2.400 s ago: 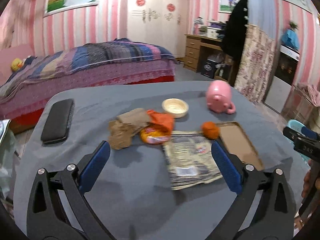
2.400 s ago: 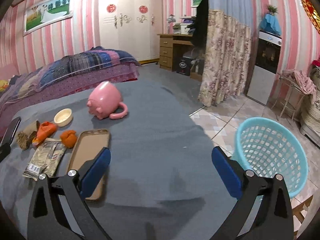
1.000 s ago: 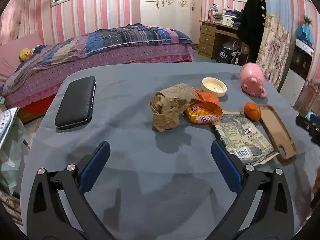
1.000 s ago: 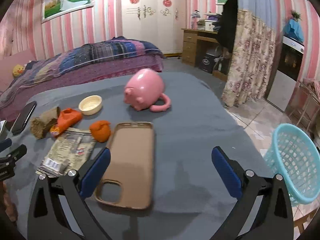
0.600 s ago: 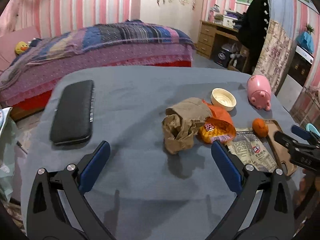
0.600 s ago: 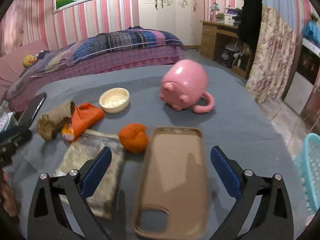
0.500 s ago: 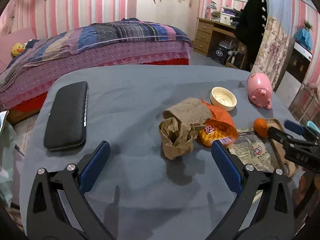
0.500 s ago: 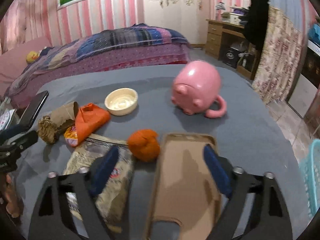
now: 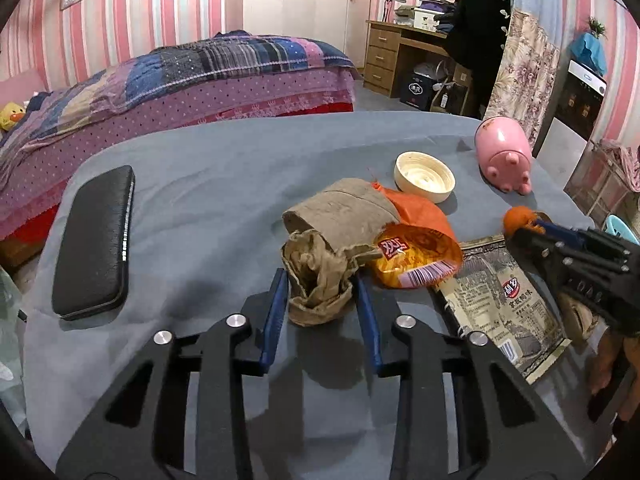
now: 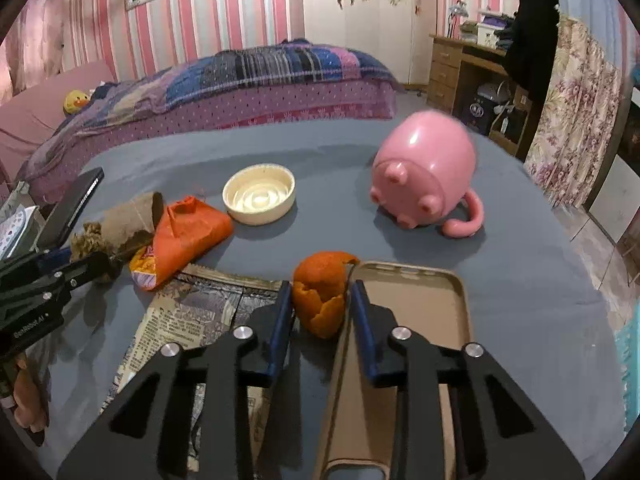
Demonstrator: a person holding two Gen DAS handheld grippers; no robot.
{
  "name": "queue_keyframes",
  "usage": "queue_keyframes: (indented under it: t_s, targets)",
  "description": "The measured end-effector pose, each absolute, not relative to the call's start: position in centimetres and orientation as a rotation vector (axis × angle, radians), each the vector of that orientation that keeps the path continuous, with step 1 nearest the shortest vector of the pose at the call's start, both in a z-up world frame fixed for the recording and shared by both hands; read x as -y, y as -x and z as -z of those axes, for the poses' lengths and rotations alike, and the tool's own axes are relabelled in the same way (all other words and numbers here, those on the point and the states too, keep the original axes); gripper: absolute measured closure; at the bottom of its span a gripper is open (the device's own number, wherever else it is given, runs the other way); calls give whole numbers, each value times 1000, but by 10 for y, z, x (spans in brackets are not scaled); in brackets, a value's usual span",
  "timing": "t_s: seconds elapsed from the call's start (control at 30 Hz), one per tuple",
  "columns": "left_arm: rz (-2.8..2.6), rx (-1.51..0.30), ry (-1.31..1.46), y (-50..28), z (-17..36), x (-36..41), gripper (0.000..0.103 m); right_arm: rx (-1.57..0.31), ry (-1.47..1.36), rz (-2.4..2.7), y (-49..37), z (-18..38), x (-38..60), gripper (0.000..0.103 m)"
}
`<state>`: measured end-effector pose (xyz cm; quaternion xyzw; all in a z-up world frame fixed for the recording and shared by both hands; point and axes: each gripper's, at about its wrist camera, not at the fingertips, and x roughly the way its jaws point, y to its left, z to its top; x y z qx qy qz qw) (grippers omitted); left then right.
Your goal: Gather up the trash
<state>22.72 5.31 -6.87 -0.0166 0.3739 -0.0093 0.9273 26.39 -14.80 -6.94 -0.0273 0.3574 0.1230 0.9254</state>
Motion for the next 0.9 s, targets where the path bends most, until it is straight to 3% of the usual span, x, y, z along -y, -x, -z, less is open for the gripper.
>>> queue_keyframes:
  t_s: [0.4, 0.53, 0.6, 0.9]
  targets:
    - [-39, -676, 30, -185, 37, -42, 72, -683, 39, -163, -218, 45, 222, 73]
    - [-19, -650, 49, -183, 29, -19, 72, -679, 7, -126, -207, 42, 260, 73]
    - [-5, -650, 46, -185, 28, -5, 72, -665, -4, -113, -201, 41, 277, 81]
    - [23, -668, 9, -193, 28, 46, 72, -636, -12, -147, -195, 37, 307, 81]
